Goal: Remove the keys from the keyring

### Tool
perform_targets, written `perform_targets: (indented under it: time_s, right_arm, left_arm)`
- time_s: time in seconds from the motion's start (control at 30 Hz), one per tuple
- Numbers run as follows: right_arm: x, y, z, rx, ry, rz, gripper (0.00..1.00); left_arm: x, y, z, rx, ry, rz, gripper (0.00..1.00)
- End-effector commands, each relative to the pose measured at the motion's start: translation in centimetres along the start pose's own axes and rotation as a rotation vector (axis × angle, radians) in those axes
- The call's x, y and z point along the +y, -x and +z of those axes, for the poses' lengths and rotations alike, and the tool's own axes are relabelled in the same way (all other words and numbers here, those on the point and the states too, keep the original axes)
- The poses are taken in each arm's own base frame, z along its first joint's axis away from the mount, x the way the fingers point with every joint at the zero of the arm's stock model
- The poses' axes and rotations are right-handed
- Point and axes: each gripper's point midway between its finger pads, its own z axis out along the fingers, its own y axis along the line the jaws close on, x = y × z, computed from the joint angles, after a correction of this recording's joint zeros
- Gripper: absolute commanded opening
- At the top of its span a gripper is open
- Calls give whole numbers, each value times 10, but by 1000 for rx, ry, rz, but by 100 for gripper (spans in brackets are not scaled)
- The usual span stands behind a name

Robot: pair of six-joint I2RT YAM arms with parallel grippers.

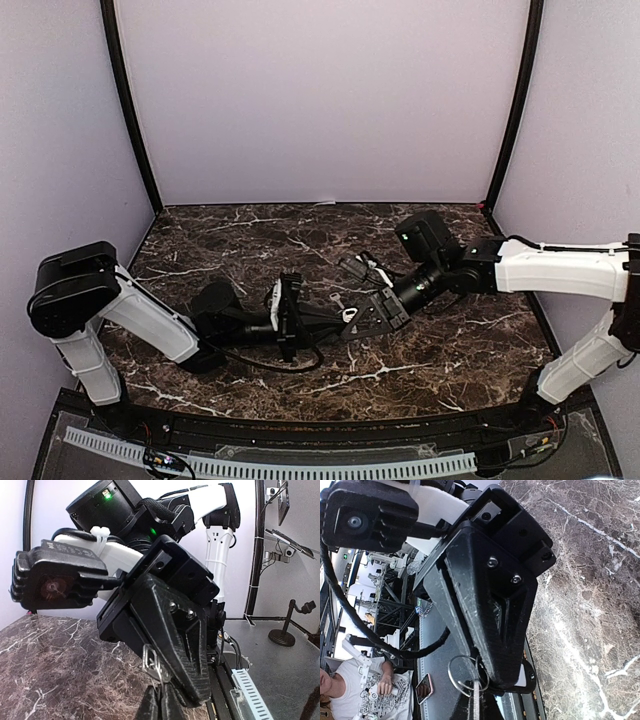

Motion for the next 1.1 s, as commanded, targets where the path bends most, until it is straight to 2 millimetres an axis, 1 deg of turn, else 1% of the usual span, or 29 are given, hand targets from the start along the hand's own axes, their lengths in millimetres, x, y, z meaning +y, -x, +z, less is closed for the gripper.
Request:
perform_targets:
  time_s: [0.0, 0.1, 0.2, 0.43, 0.6, 0.7, 0.9, 1.07]
  right_arm:
    - [-1, 6, -2, -14, -19, -21, 0]
    - [-2, 6, -1, -6, -24, -25, 0]
    - [-1, 6, -2, -10, -24, -32, 0]
    - [-1, 6, -3, -11, -29, -37, 0]
    - [1, 8, -5, -14, -33, -43, 0]
    - [2, 9, -5, -17, -33, -46, 0]
    - [1, 8, -4, -10, -32, -42, 0]
    - [-1, 9, -2, -3, -30, -37, 0]
  left_arm:
    - [-11, 13, -5, -5, -30, -38, 0]
    - [-11, 11, -4, 22, -26, -55, 0]
    - [-10, 9, -8, 20, -10, -47, 0]
    - [-14, 12, -9, 16, -30, -50, 0]
    - [-10, 6, -10, 45, -7, -49, 0]
    - [-5, -2, -11, 87, 24, -42, 0]
    - [16, -17, -17, 199, 152, 16, 0]
    - [25, -26, -20, 285, 201, 56, 0]
